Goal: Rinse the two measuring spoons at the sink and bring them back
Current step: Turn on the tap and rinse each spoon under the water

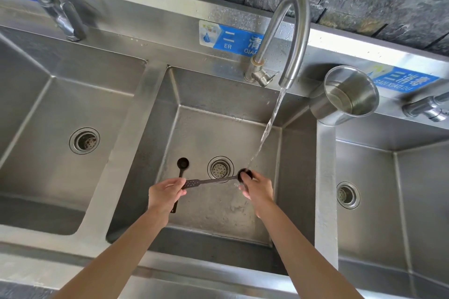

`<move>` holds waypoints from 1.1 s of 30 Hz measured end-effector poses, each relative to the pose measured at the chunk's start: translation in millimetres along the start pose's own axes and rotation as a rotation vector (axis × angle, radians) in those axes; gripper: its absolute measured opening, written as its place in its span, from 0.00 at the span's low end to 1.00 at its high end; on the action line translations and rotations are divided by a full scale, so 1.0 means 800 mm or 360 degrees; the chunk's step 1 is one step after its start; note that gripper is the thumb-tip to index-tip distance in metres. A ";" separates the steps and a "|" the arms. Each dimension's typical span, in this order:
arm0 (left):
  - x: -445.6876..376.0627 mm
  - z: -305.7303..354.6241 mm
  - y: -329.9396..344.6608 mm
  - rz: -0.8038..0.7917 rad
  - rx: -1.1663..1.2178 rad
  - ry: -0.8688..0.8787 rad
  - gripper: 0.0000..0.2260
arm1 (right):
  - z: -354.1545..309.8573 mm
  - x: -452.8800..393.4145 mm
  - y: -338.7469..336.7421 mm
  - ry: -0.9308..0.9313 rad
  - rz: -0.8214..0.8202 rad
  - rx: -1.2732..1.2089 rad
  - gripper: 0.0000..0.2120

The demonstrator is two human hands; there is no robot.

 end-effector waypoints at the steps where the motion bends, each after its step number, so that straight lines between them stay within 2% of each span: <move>1: 0.000 0.001 0.000 -0.0004 -0.0033 0.0000 0.03 | -0.001 -0.001 -0.003 -0.0001 0.0085 0.0091 0.02; 5: -0.001 -0.003 -0.005 0.0040 -0.0023 -0.0083 0.03 | -0.005 0.001 -0.002 0.0071 0.0148 0.0135 0.07; 10: 0.001 -0.010 -0.010 0.0056 0.0165 -0.0199 0.04 | -0.009 0.003 0.008 0.0174 0.0054 0.0067 0.13; 13: 0.003 -0.013 0.003 -0.0028 0.0356 -0.0275 0.07 | -0.010 0.007 0.010 0.0205 -0.0040 -0.0318 0.15; 15: 0.005 -0.012 0.019 -0.0104 0.0513 -0.0314 0.10 | -0.010 0.011 0.009 0.0231 -0.0114 -0.0716 0.07; 16: 0.005 -0.010 0.027 -0.0135 0.0571 -0.0325 0.12 | -0.011 0.013 0.006 0.0222 -0.0138 -0.0868 0.07; 18: 0.002 -0.007 0.045 -0.0193 0.0655 -0.0328 0.12 | -0.011 0.015 -0.004 0.0187 -0.0140 -0.1072 0.13; 20: -0.001 -0.005 0.062 -0.0260 0.0732 -0.0331 0.12 | -0.015 0.017 -0.016 0.0118 -0.0132 -0.1210 0.13; 26: -0.004 0.004 0.094 -0.0432 0.0783 -0.0286 0.14 | -0.028 0.022 -0.045 0.0025 -0.0204 -0.1282 0.16; 33: -0.002 0.012 0.118 -0.0439 0.0703 -0.0197 0.16 | -0.051 0.024 -0.070 -0.0115 -0.0275 -0.1172 0.15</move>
Point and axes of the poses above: each hand's wrist, its own x-axis away from the middle knuckle, its own y-axis out of the palm, z = x × y, the point moved 8 cm from there along -x, towards the middle knuckle, and after that the axes turned 5 degrees about -z, right-handed, at the moved point
